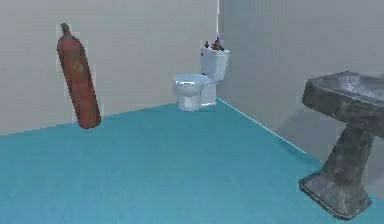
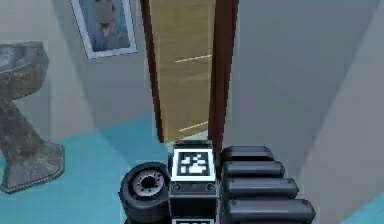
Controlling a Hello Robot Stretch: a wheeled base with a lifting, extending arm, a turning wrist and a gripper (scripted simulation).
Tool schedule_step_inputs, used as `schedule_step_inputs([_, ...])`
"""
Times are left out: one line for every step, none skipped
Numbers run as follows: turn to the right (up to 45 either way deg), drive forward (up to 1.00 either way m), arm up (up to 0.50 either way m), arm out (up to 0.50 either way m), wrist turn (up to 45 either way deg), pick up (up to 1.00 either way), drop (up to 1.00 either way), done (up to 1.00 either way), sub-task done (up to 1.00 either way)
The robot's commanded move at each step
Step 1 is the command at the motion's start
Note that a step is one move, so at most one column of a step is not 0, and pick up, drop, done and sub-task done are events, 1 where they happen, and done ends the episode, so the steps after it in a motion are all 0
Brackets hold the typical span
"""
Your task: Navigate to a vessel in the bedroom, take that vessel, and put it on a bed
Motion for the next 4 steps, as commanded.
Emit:
schedule_step_inputs([45.0, 0.00, 0.00, 0.00, 0.0, 0.00, 0.00, 0.00, 0.00])
schedule_step_inputs([15.0, 0.00, 0.00, 0.00, 0.0, 0.00, 0.00, 0.00, 0.00])
schedule_step_inputs([0.0, 0.95, 0.00, 0.00, 0.0, 0.00, 0.00, 0.00, 0.00])
schedule_step_inputs([45.0, 0.00, 0.00, 0.00, 0.0, 0.00, 0.00, 0.00, 0.00])
